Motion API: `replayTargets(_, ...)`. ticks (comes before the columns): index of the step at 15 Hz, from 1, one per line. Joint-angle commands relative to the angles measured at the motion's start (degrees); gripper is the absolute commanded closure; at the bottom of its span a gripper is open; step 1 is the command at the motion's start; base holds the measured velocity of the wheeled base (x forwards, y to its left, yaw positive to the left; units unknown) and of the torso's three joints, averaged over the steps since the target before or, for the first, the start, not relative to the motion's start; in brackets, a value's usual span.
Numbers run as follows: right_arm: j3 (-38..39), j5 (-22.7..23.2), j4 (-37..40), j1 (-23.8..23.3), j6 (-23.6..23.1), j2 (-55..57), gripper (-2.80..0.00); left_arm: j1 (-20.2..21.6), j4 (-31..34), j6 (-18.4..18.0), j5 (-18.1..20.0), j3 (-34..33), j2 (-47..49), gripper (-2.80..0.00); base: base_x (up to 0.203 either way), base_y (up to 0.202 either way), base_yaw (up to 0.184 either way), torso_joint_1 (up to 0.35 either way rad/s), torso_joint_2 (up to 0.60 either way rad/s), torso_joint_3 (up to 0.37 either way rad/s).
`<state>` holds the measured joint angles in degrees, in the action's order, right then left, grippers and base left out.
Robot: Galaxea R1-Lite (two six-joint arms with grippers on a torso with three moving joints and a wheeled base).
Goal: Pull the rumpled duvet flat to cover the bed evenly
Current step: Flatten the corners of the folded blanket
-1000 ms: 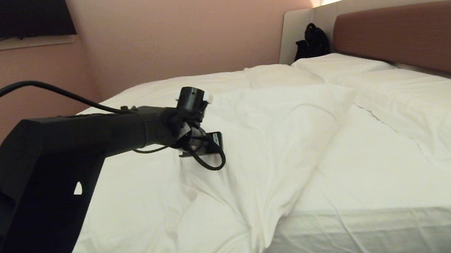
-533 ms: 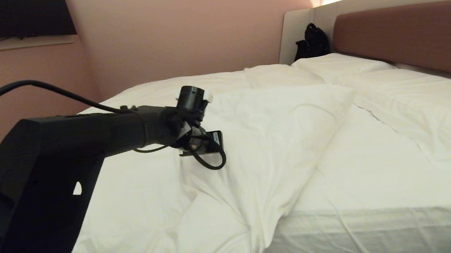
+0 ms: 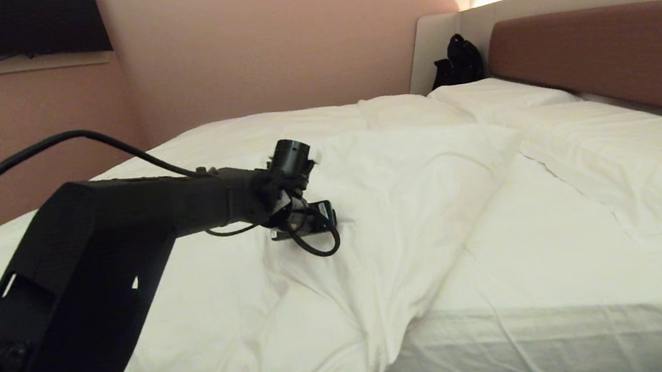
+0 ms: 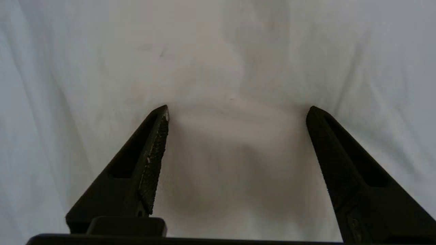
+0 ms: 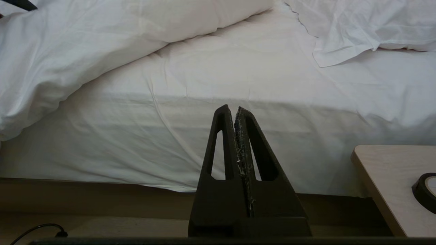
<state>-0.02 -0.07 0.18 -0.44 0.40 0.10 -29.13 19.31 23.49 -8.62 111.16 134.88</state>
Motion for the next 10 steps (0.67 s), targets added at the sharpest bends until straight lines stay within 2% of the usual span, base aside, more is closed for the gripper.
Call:
replayTargets(1, 0.02, -0.01, -0.01, 0.00, 0.02, -0.01, 0.00, -0.25, 0.20, 0.86, -0.15, -0.22, 3.02, -2.80, 0.000, 0.000, 0.000, 0.000, 0.00, 0.000)
replayTargets(10, 0.02, -0.01, -0.01, 0.00, -0.05, -0.01, 0.00, -2.07, -0.94, 1.91, -0.08, 0.29, 9.61, -2.80, 0.000, 0.000, 0.000, 0.000, 0.00, 0.000)
